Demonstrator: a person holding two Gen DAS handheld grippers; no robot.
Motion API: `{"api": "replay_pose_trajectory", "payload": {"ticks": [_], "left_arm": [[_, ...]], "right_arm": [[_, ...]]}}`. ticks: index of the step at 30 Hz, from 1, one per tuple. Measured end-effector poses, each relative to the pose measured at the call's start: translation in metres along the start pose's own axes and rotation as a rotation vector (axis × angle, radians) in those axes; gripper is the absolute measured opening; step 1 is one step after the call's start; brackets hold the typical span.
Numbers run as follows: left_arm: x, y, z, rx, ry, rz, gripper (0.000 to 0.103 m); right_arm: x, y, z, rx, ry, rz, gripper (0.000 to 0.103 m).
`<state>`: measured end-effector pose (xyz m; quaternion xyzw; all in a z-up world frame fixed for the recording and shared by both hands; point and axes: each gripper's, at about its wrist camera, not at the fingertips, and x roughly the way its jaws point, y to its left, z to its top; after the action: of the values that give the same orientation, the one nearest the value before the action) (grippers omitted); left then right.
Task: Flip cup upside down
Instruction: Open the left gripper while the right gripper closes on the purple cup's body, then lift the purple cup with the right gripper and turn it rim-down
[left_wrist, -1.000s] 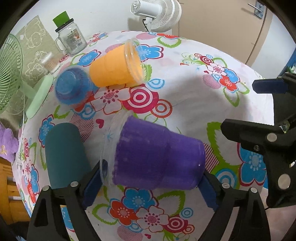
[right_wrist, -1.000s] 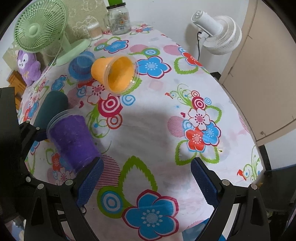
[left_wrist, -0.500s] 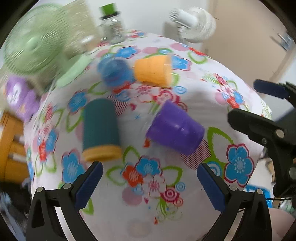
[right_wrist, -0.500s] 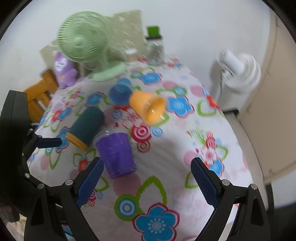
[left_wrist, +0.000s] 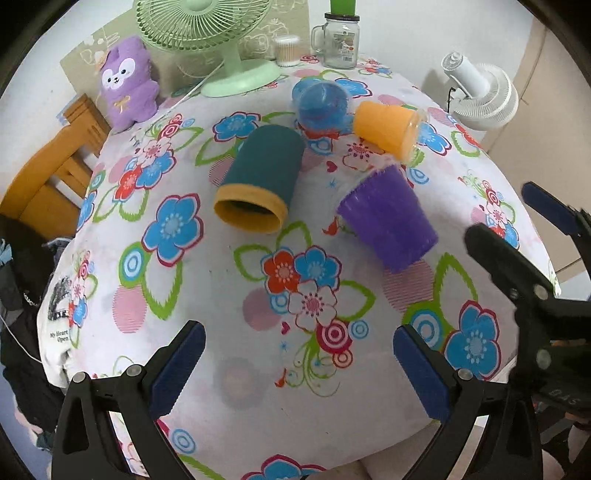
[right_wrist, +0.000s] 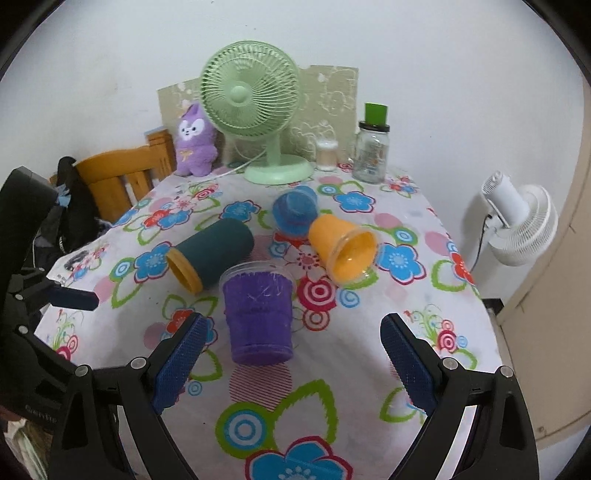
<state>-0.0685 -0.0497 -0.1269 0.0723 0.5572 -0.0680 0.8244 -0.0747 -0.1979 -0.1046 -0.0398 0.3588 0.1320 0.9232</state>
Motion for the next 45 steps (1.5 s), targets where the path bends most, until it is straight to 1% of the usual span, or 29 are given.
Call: {"api": "replay_pose_trajectory", "payload": {"ticks": [3, 7, 12, 13, 14, 16, 22, 26, 27, 29, 30, 31, 32, 37, 39, 43, 45], "left_arm": [[0.007, -0.002, -0.007, 0.034, 0.0, 0.002, 0.103], [0.02, -0.004, -0.016, 0.095, -0.012, 0.014, 0.103], [0.038, -0.003, -0.023, 0.148, -0.005, -0.007, 0.103], [0.04, -0.003, -0.024, 0.154, -0.004, -0.01, 0.103], [0.043, -0.004, -0.024, 0.165, -0.003, -0.012, 0.103], [0.046, -0.004, -0.024, 0.179, -0.01, -0.015, 0.103], [0.054, -0.004, -0.021, 0.209, -0.025, -0.023, 0.103], [0.056, -0.003, -0.02, 0.207, -0.039, -0.03, 0.103], [0.057, -0.002, -0.019, 0.205, -0.04, -0.032, 0.103], [0.058, -0.002, -0.019, 0.204, -0.04, -0.033, 0.103], [0.059, -0.001, -0.019, 0.205, -0.04, -0.032, 0.103], [0.059, -0.001, -0.02, 0.204, -0.04, -0.032, 0.103], [0.06, -0.001, -0.019, 0.202, -0.04, -0.033, 0.103], [0.059, 0.001, -0.018, 0.187, -0.047, -0.047, 0.103], [0.058, 0.002, -0.018, 0.18, -0.034, -0.048, 0.103], [0.041, 0.004, -0.014, 0.163, -0.021, -0.061, 0.103], [0.028, 0.007, -0.009, 0.144, -0.023, -0.071, 0.103]], "right_arm": [[0.008, 0.008, -0.009, -0.033, 0.003, -0.008, 0.095], [0.021, 0.018, -0.023, -0.046, 0.003, 0.003, 0.089], [0.03, 0.026, -0.039, -0.057, -0.024, -0.019, 0.088], [0.033, 0.026, -0.041, -0.052, -0.026, -0.022, 0.086], [0.036, 0.025, -0.044, -0.046, -0.021, -0.022, 0.082], [0.039, 0.026, -0.046, -0.042, -0.018, -0.012, 0.08], [0.053, 0.025, -0.05, -0.058, -0.03, -0.027, 0.08], [0.061, 0.025, -0.049, -0.057, -0.032, -0.014, 0.079], [0.063, 0.026, -0.049, -0.062, -0.023, -0.011, 0.078], [0.066, 0.027, -0.049, -0.075, -0.006, 0.012, 0.069], [0.068, 0.027, -0.049, -0.075, 0.001, 0.017, 0.068], [0.07, 0.027, -0.049, -0.074, 0.014, 0.019, 0.064], [0.071, 0.027, -0.05, -0.072, 0.021, 0.017, 0.057], [0.066, 0.029, -0.051, -0.079, 0.007, 0.002, 0.057], [0.064, 0.028, -0.048, -0.065, 0.021, 0.008, 0.057], [0.049, 0.026, -0.032, -0.042, 0.05, 0.009, 0.057], [0.04, 0.025, -0.019, -0.03, 0.08, 0.012, 0.057]]}}
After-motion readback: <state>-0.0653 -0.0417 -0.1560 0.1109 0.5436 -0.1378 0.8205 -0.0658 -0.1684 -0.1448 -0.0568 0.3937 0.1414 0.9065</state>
